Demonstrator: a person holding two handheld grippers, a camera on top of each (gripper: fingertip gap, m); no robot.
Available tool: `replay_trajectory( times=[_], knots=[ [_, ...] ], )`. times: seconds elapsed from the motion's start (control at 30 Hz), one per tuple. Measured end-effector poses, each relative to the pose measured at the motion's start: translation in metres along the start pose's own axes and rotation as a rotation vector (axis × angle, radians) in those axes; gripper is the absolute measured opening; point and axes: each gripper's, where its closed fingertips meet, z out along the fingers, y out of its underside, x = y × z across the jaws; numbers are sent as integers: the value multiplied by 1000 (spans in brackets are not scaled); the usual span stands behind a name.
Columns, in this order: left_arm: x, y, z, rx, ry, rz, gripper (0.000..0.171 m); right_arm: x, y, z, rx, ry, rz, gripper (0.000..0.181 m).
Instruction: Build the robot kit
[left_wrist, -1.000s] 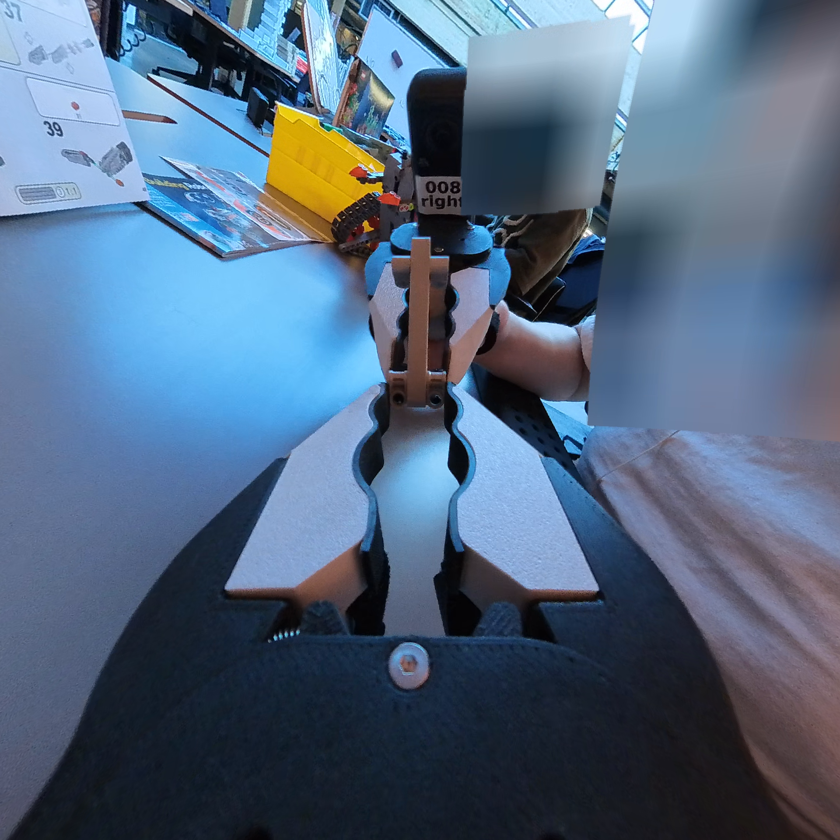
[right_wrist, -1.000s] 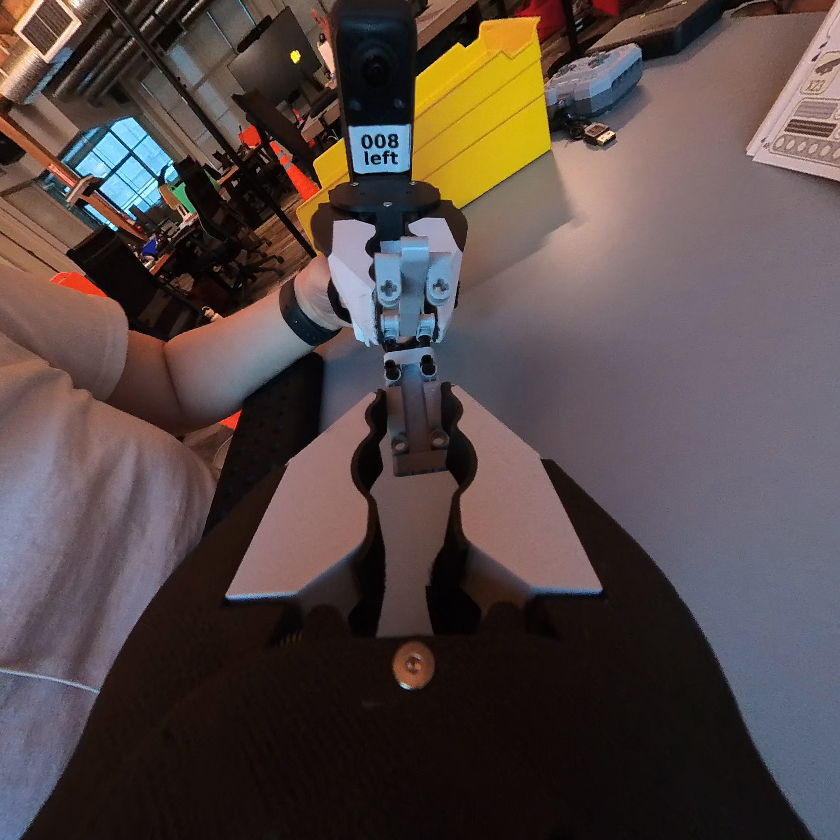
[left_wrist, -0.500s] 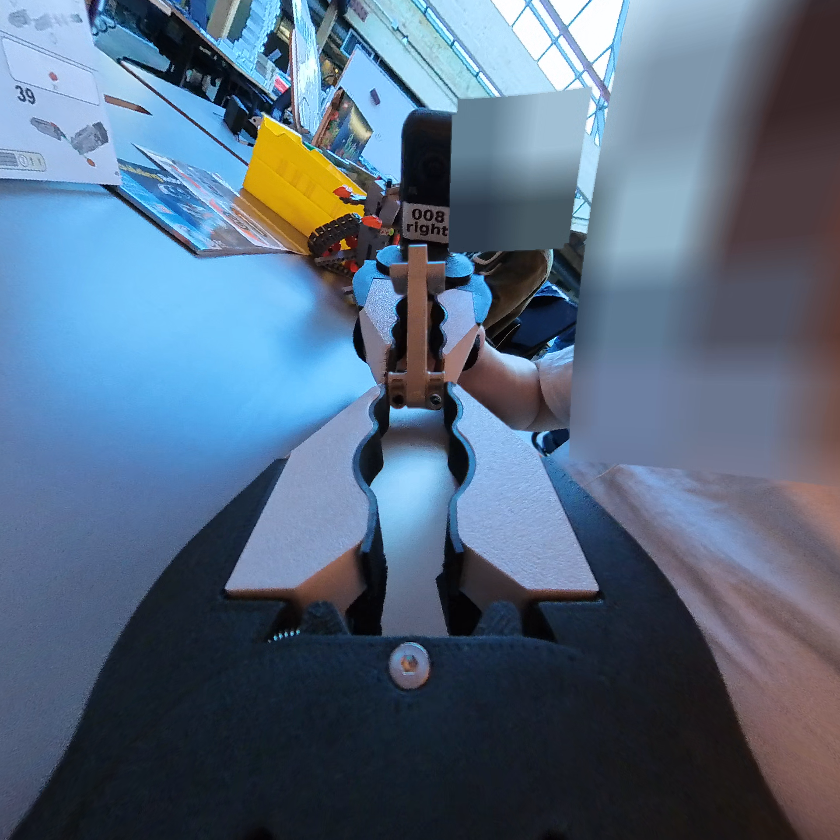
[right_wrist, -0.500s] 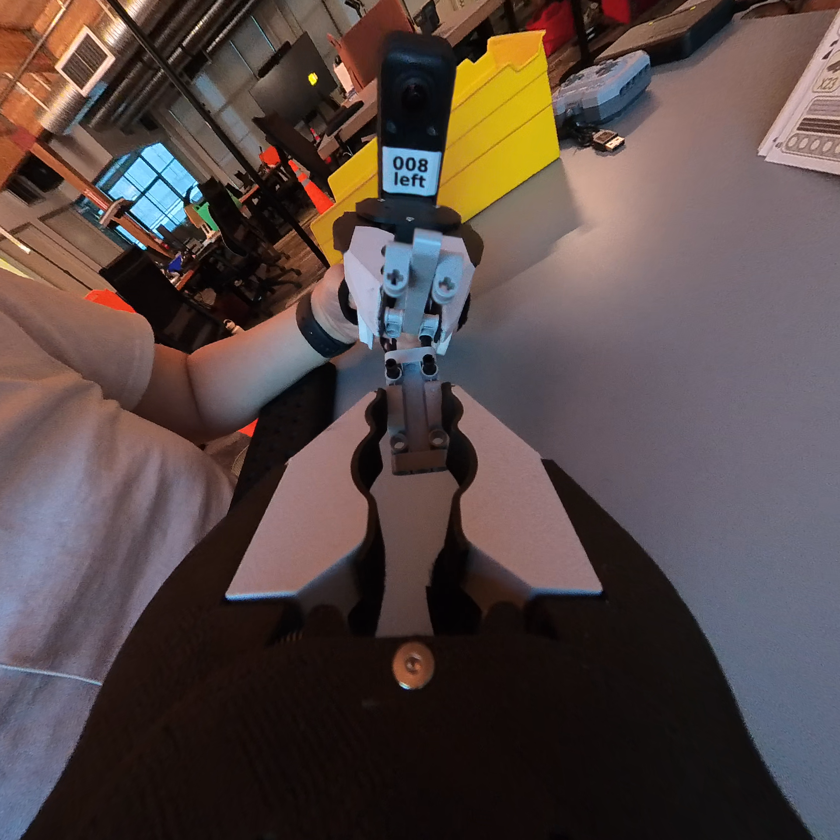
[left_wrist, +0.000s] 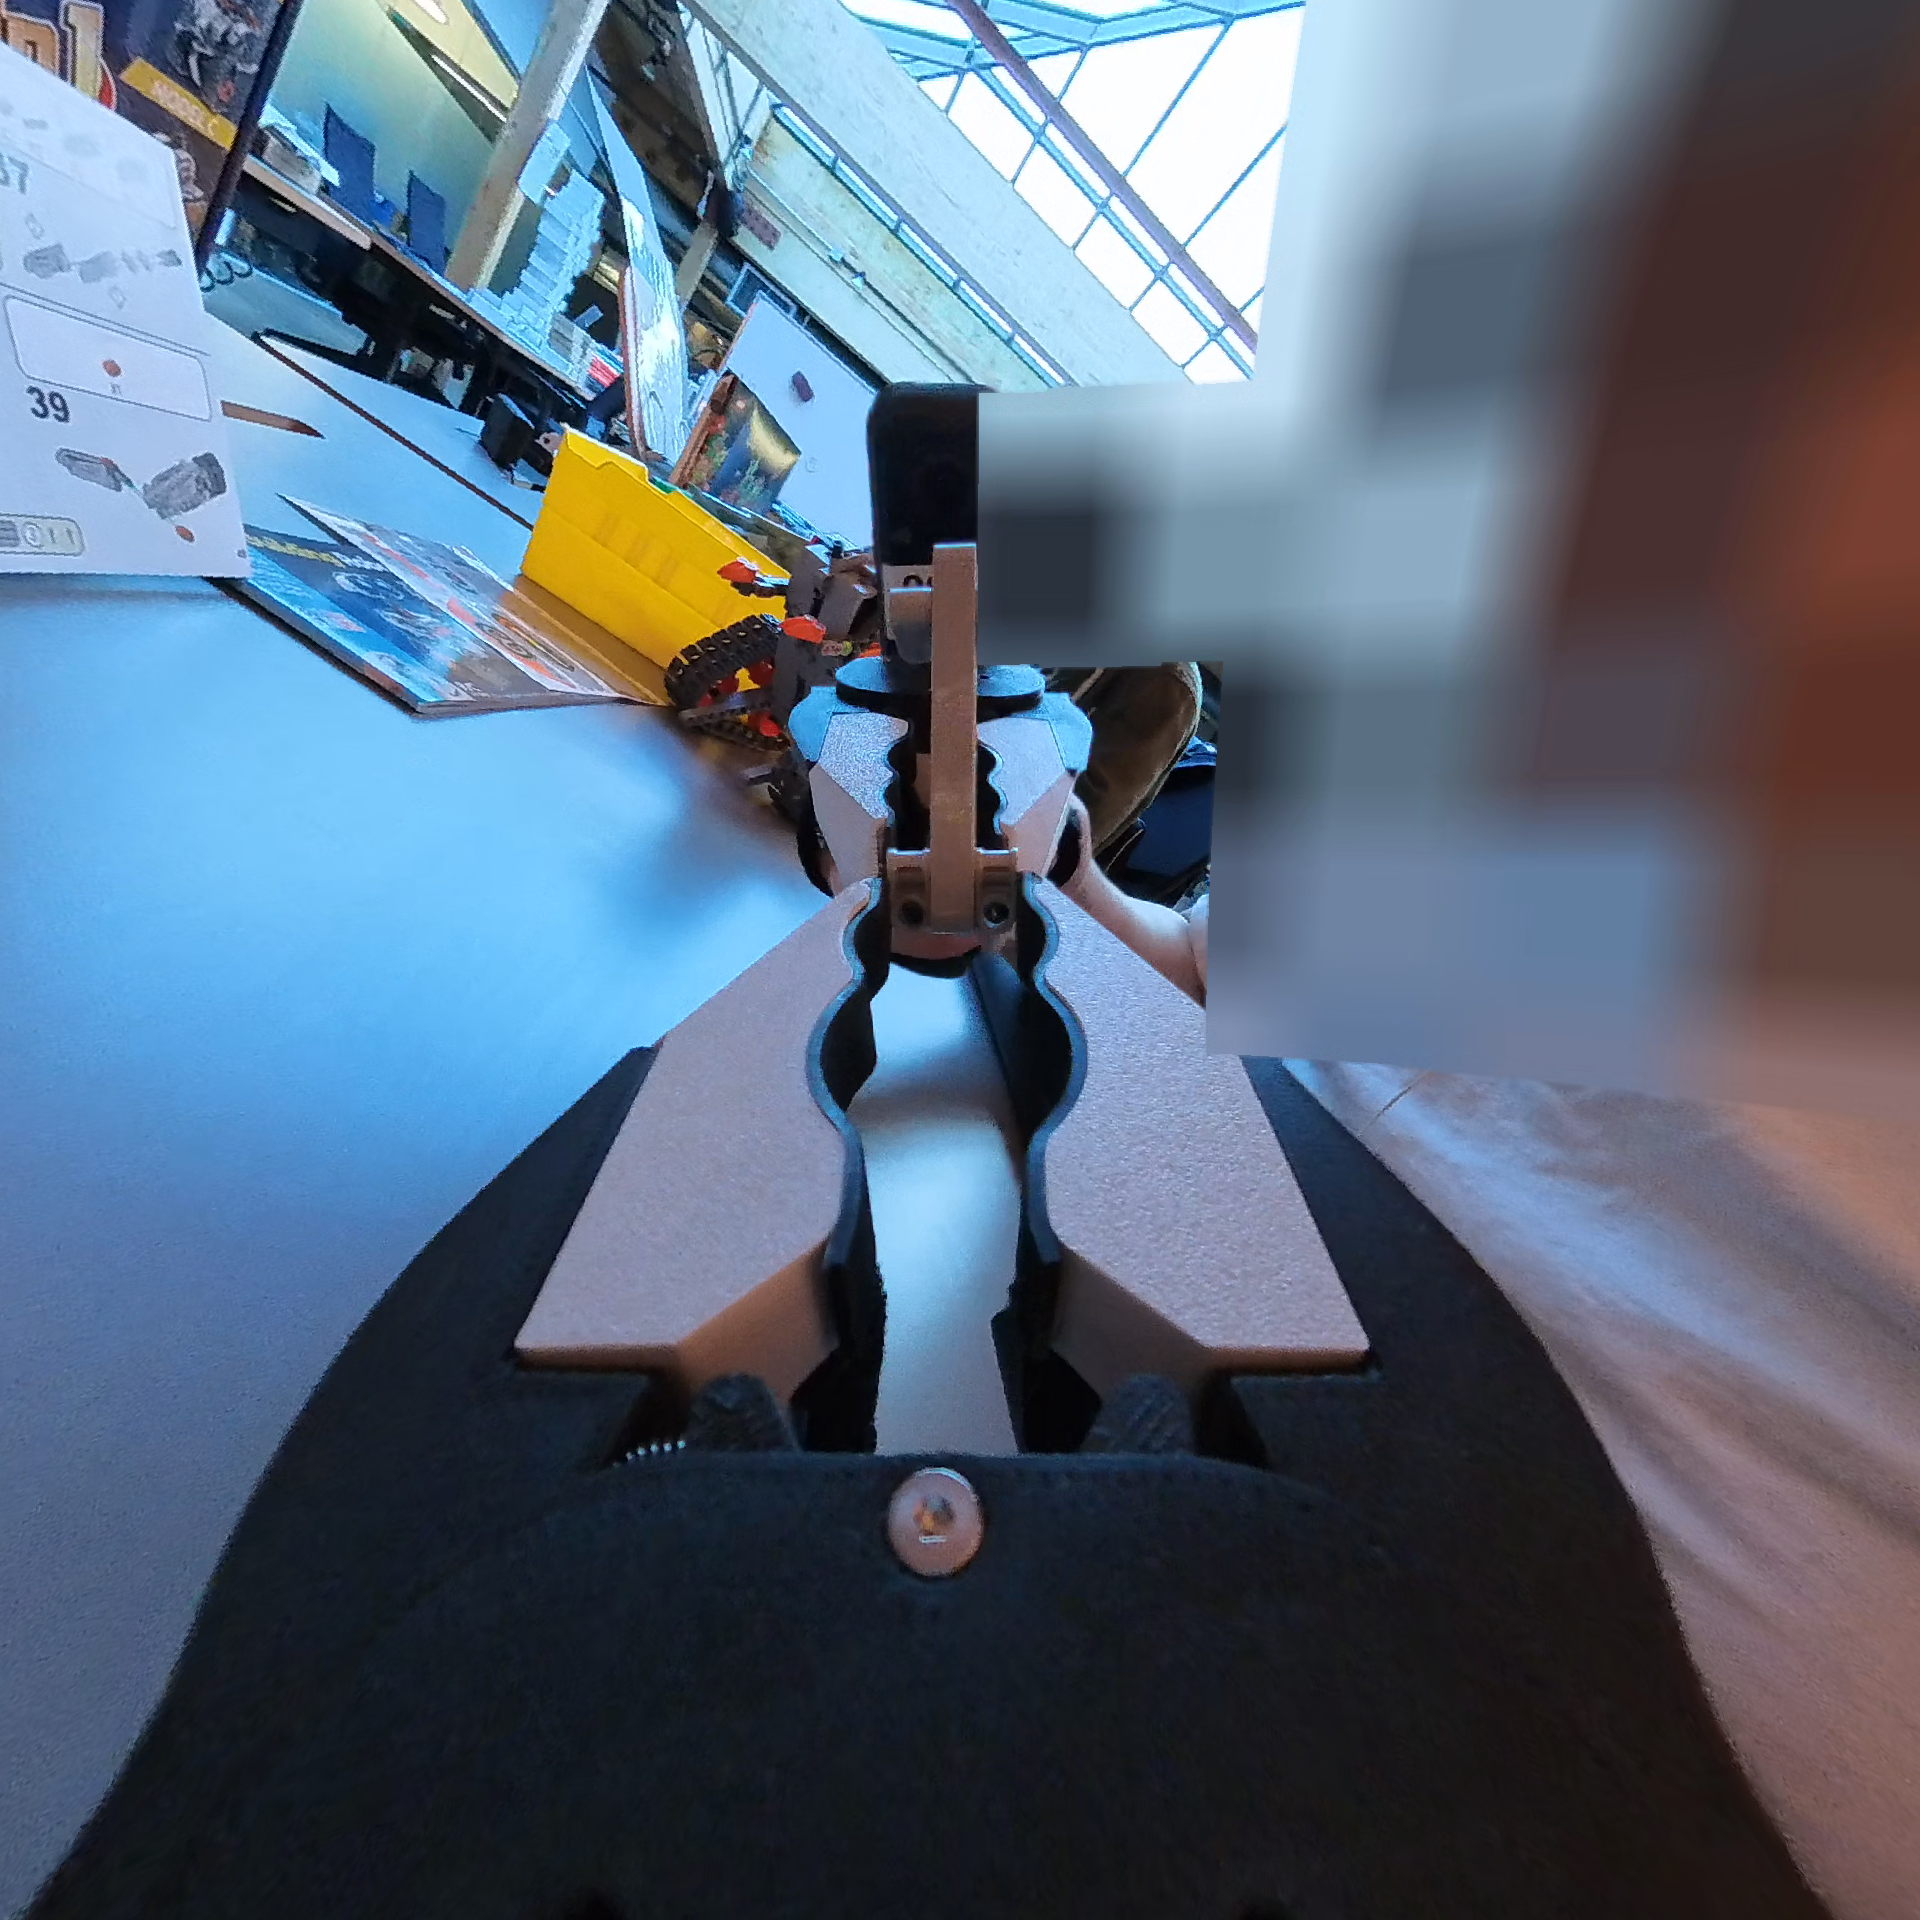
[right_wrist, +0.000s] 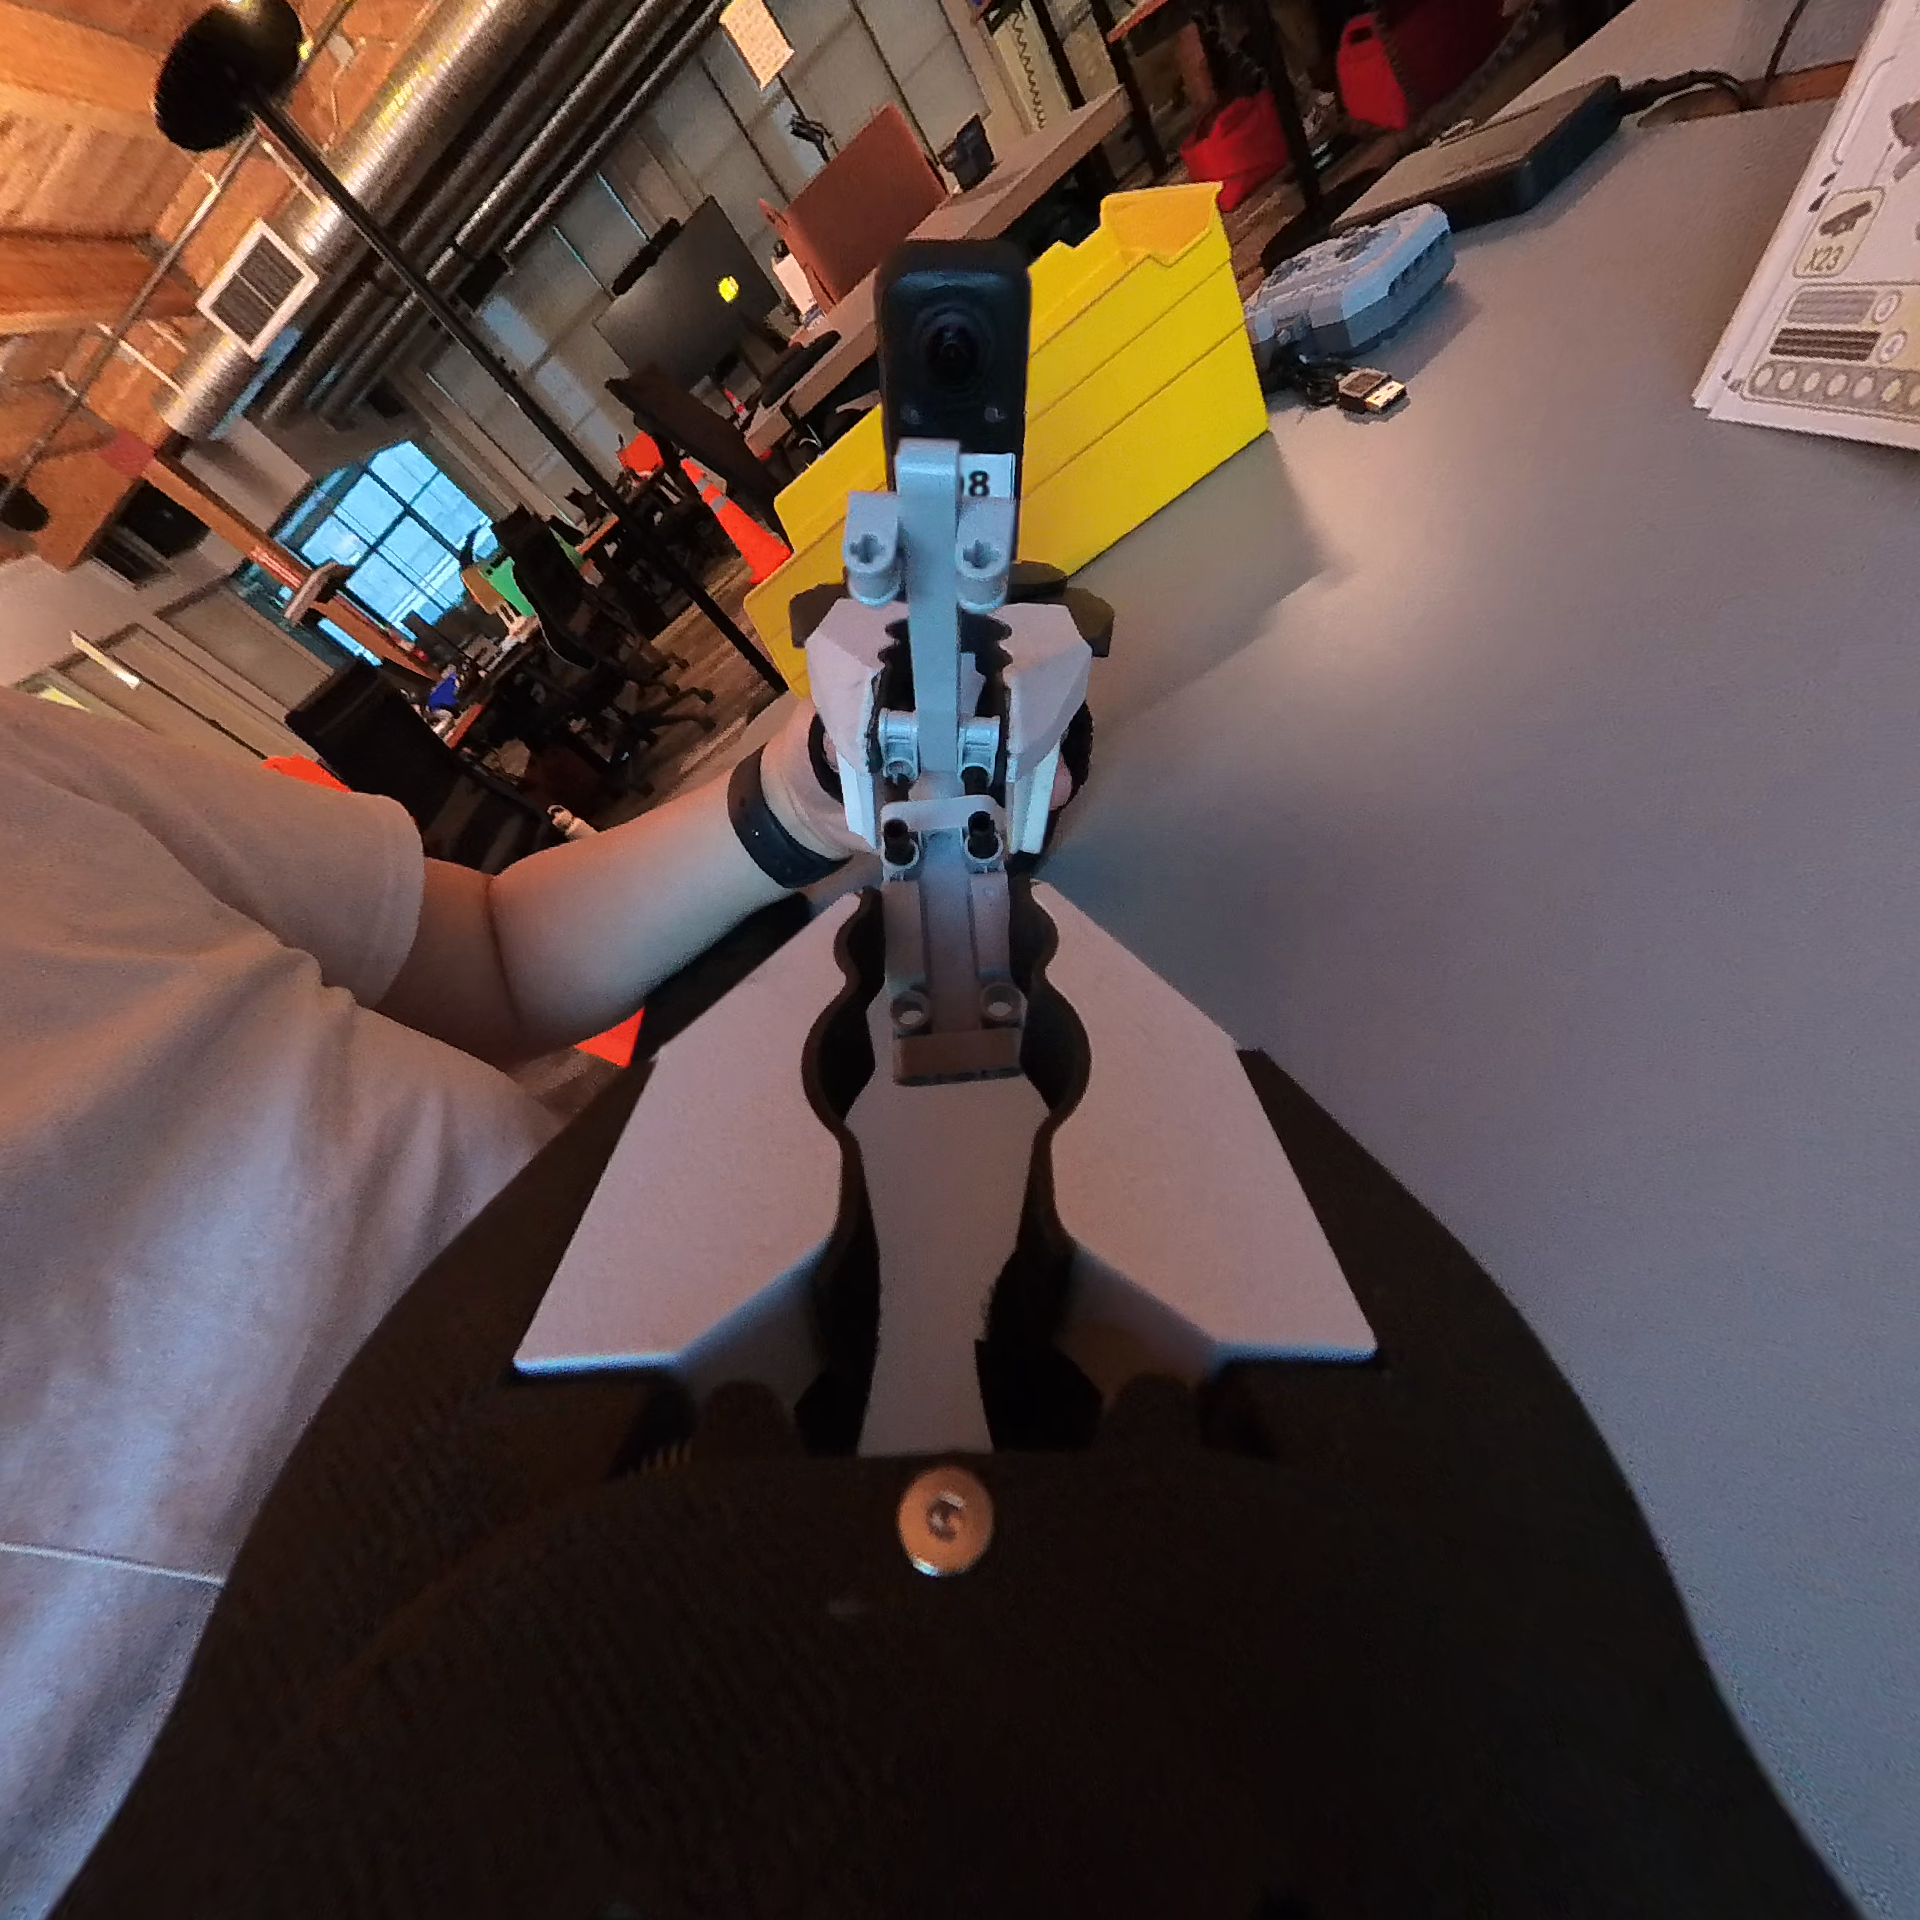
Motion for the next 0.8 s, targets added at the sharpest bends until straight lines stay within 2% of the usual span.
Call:
replay_trajectory(
  times=[0.2, 0.3, 0.37, 0.5, 0.6, 0.8],
  knots=[
    [-2, 2, 2, -1, -12, 9, 20, 3, -4, -3, 26, 45, 29, 24],
    [3, 25, 16, -153, 4, 28, 21, 1, -4, -4, 6, 53, -11, 24],
    [1, 32, 23, -200, -15, 45, 21, 1, 1, -4, -35, 61, -33, 24],
    [-5, 28, 17, -184, -46, 28, 21, -1, 0, -9, -49, 33, -39, 24],
    [-8, 27, 9, -213, -102, 103, 21, 5, 5, -10, -92, 69, -86, 24],
    [-21, 55, 1, -452, -242, 248, 22, 13, 16, -16, -224, 167, -311, 24]
  ],
)
